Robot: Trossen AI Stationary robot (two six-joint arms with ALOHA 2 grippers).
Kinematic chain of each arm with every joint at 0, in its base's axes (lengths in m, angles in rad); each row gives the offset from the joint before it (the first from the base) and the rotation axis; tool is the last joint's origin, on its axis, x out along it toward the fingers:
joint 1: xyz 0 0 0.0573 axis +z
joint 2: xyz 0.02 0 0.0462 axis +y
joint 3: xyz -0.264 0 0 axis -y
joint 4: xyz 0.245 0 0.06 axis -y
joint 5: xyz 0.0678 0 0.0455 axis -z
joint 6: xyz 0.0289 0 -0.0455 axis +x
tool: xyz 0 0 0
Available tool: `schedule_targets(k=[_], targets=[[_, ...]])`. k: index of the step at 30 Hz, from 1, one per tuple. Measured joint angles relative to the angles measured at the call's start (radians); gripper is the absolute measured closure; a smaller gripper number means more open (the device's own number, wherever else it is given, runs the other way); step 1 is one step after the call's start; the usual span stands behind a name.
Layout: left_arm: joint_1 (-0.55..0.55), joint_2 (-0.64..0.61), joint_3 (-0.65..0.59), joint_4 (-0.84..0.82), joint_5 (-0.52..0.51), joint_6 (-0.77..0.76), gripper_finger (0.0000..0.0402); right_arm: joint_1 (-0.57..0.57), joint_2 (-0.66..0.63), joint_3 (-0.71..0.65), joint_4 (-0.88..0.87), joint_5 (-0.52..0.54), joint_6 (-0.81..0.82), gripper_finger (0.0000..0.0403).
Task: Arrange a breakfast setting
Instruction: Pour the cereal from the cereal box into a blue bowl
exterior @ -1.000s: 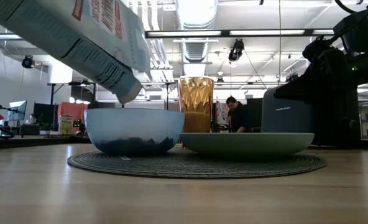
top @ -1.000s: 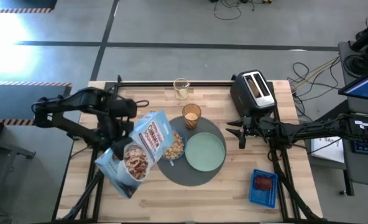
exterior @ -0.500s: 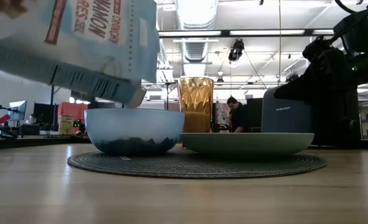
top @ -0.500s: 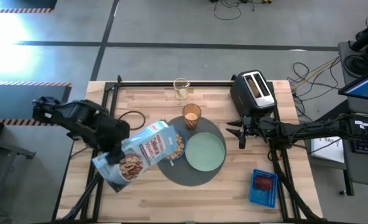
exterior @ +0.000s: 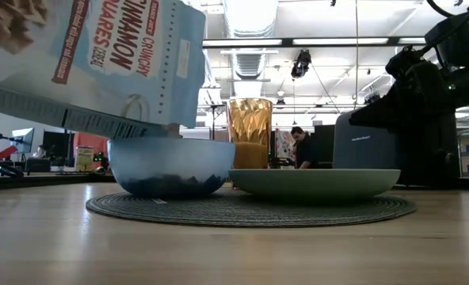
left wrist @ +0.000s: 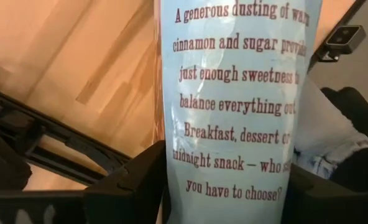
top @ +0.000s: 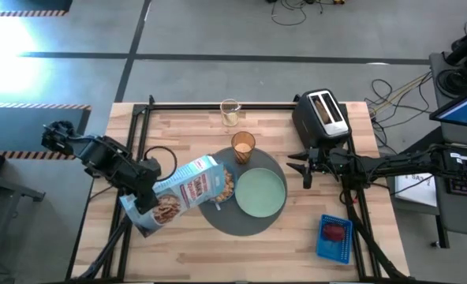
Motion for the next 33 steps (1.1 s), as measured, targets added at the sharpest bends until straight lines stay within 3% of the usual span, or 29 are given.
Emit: schedule_targets(k=[14,24,33], targets=[[-0.002,-0.001,-0.001,0.000,-0.033,-0.004,0.0305,0.000,0.000,0.000,0.000,0.000,-0.001,0.0268],[-0.056,-0.016,-0.001,0.000,-0.136,-0.038,0.0315,0.000,0.000,0.000,0.000,0.000,0.000,0.0268],[-0.283,-0.024,-0.001,0.000,-0.425,-0.194,0.0315,0.000,0.000,0.000,0.000,0.000,-0.001,0.0268]])
